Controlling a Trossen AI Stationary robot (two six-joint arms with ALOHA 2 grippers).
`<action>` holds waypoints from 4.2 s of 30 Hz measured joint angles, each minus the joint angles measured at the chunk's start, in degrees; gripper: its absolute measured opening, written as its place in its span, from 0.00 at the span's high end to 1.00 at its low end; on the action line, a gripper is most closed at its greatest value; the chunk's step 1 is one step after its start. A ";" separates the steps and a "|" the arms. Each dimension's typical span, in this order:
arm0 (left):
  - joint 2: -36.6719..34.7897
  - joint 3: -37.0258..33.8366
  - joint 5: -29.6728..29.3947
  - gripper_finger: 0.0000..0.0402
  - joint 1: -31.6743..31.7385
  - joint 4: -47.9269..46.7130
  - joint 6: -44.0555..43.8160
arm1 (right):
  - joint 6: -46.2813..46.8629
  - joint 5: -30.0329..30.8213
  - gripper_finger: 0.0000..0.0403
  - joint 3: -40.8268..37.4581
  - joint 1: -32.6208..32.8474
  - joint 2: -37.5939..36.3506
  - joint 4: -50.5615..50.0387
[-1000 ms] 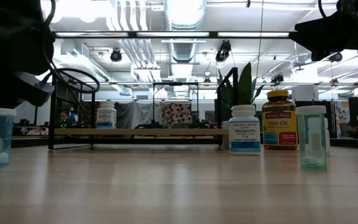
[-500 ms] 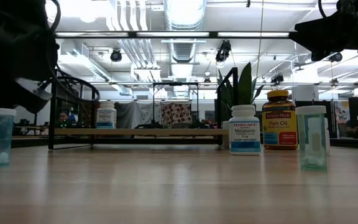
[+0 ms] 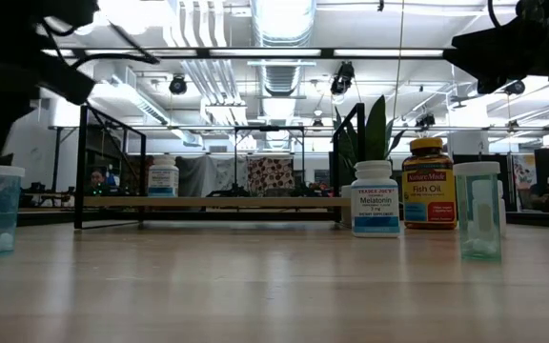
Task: Pick and place medicine bottles onto shelf by color
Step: Put the left pink medicine bottle on the shelf
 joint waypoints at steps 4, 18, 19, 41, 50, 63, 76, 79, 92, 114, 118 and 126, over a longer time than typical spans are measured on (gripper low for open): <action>0.85 -4.54 -1.54 0.50 -0.35 -0.88 7.83 | 0.00 -0.02 0.55 0.00 0.00 0.02 0.00; 9.68 -12.74 -2.00 0.56 0.00 5.28 14.77 | 0.00 -0.02 0.55 0.00 0.00 0.24 0.06; 10.10 -12.84 -2.00 0.57 0.01 5.68 14.78 | 0.00 -0.02 0.55 0.00 -0.02 0.24 0.07; 11.08 -3.00 -1.33 0.87 0.08 9.20 14.70 | -0.02 -0.02 0.55 0.00 -0.02 0.22 0.04; 10.32 12.02 -20.91 0.87 0.02 13.34 23.67 | -0.02 -0.02 0.55 0.00 0.00 0.22 0.07; 11.38 5.67 -59.56 0.87 9.35 52.53 24.57 | 0.02 -0.04 0.55 0.00 -0.01 0.24 0.09; 20.47 -1.82 -67.03 0.86 15.34 69.68 15.74 | 0.00 -0.04 0.55 0.00 0.00 0.26 0.07; 22.11 -1.82 -68.19 0.86 15.55 69.84 13.86 | 0.00 -0.07 0.55 0.00 0.00 0.26 0.07; 29.91 -1.77 -70.47 0.86 17.50 70.69 3.71 | -0.02 -0.07 0.55 0.00 0.00 0.26 0.04; 30.51 -1.84 -68.66 0.81 18.73 70.69 3.60 | -0.02 -0.07 0.55 0.00 -0.01 0.26 0.02; 30.49 -1.84 -68.46 0.72 18.73 70.69 3.62 | -0.02 -0.07 0.55 0.00 -0.02 0.26 0.00; 29.27 -1.90 -65.14 0.60 18.56 70.57 7.04 | -0.02 -0.07 0.55 0.00 -0.01 0.26 0.00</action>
